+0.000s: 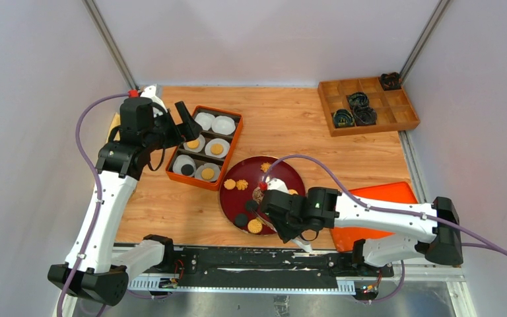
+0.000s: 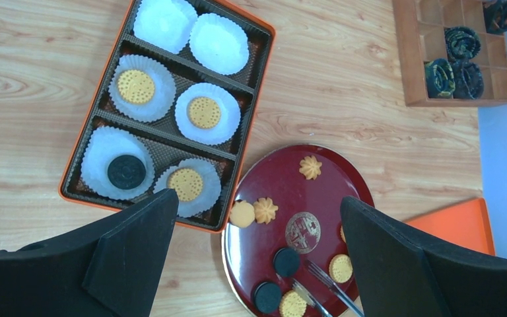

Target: Pack the cookies

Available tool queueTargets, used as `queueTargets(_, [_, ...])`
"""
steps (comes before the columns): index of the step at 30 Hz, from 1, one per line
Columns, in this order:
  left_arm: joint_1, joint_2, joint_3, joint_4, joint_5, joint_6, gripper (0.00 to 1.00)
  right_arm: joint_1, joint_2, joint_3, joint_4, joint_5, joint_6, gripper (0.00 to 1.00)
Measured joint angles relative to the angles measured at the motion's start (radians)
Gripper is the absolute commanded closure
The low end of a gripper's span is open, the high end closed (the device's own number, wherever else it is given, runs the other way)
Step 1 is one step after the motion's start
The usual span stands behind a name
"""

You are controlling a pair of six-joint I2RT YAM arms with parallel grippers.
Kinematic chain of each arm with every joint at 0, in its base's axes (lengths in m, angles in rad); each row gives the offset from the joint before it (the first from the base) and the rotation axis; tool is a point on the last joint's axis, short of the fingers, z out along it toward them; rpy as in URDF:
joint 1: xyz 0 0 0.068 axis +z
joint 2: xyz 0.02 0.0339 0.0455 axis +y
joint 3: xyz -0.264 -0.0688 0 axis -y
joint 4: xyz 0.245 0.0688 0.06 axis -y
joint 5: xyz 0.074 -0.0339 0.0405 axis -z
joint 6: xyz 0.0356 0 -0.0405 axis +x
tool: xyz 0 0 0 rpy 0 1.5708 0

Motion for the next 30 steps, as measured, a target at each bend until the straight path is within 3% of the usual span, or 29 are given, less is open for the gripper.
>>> queueTargets(15, [0.000, -0.005, 0.000, 0.002, 0.016, -0.006, 0.00, 0.009, 0.039, 0.000, -0.006, 0.006, -0.003, 0.58])
queueTargets(21, [0.000, -0.008, 0.000, 0.002, 0.016, -0.006, 0.00, 0.009, 0.117, 0.032, 0.023, 0.015, -0.023, 0.50])
queueTargets(27, [0.000, -0.008, 0.000, 0.002, 0.016, -0.005, 0.00, 0.009, 0.162, 0.078, 0.037, 0.042, -0.031, 0.51])
queueTargets(30, [0.000, -0.008, 0.000, 0.002, 0.016, -0.004, 0.00, 0.006, 0.174, 0.085, 0.040, 0.045, -0.031, 0.56])
